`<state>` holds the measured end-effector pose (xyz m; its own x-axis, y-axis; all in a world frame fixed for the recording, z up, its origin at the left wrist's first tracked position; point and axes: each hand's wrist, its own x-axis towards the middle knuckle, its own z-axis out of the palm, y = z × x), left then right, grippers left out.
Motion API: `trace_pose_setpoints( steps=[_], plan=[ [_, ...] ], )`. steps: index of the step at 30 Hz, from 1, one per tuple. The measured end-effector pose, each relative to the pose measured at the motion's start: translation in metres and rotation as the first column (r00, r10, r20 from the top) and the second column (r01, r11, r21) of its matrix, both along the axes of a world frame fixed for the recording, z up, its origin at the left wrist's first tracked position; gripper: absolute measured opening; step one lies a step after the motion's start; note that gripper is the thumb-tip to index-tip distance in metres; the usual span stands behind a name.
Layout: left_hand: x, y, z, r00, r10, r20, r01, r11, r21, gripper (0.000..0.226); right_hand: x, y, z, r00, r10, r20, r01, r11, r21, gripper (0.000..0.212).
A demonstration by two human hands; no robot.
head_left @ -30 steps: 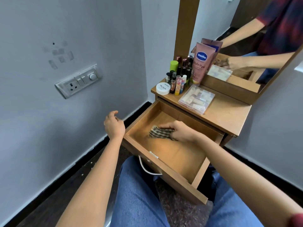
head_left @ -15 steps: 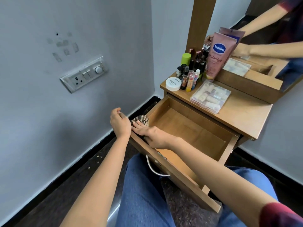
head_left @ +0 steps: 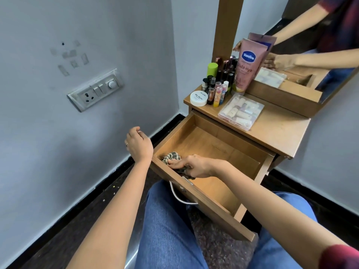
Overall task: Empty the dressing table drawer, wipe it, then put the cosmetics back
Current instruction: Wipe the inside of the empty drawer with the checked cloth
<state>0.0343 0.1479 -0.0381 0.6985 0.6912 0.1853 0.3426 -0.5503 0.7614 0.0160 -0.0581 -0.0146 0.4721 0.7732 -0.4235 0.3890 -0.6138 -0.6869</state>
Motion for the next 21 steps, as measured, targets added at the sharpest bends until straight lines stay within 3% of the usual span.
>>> trace_pose_setpoints(
  steps=[5,10,21],
  plan=[
    [-0.004,-0.007,0.008,0.999,-0.025,-0.026,0.03,0.98,0.196,0.026,-0.02,-0.029,0.006,0.989,-0.092,-0.115,0.096,0.995,0.033,0.077],
    [-0.013,-0.027,0.009,0.981,-0.178,-0.072,0.191,0.874,0.447,0.026,-0.044,-0.049,-0.002,0.985,-0.167,-0.045,0.166,0.986,-0.01,0.077],
    [-0.046,-0.075,0.01,0.921,-0.308,-0.24,0.388,0.789,0.476,0.028,-0.085,-0.094,0.001,0.988,-0.133,0.074,0.139,0.986,-0.089,0.083]
  ],
)
